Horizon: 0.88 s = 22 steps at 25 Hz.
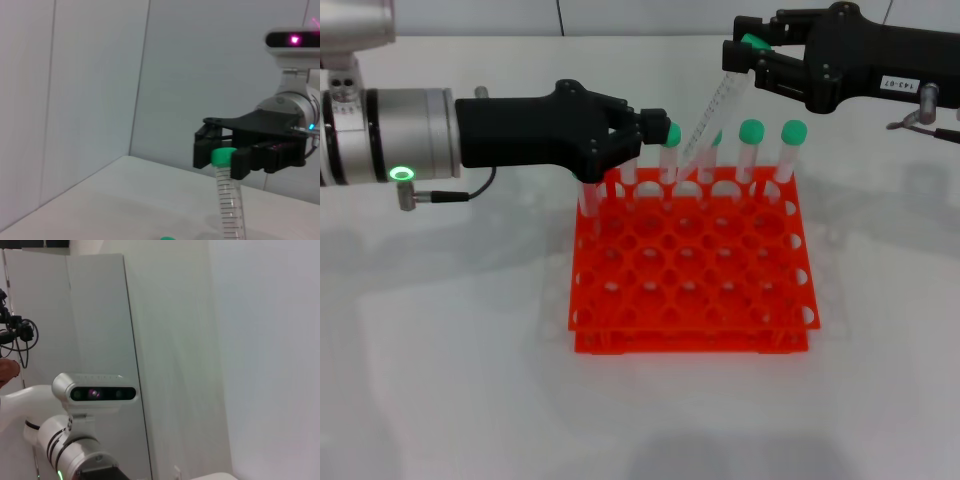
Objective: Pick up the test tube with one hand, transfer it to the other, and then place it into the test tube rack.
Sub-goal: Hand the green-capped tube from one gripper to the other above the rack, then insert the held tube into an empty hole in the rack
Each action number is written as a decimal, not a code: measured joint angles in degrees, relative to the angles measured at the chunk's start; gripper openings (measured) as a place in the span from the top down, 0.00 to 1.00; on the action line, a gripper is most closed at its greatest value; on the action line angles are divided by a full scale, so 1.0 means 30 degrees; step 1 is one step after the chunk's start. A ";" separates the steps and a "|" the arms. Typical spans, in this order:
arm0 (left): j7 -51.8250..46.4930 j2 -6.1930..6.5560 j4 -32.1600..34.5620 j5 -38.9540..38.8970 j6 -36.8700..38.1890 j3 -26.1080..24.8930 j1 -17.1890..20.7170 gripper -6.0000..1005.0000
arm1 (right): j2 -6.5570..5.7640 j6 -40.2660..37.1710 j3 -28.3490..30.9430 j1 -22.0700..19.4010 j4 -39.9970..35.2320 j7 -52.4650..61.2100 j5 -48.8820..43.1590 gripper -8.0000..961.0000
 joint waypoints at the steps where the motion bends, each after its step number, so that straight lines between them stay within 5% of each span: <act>1: -0.0198 0.0000 0.0196 -0.0003 -0.0001 -0.0007 0.0092 0.93 | -0.0002 -0.0004 0.0006 -0.0004 -0.0001 -0.0015 0.0000 0.70; 16: -0.3389 -0.0029 0.3955 -0.0775 0.1664 -0.0111 0.2026 0.78 | -0.0005 -0.0027 -0.0035 -0.0147 -0.0002 -0.0157 -0.0001 0.70; 22: -0.6373 -0.0074 0.6664 -0.0491 0.2565 0.0201 0.3140 0.57 | -0.0006 -0.0152 -0.0139 -0.0177 -0.0024 -0.0208 -0.0002 0.70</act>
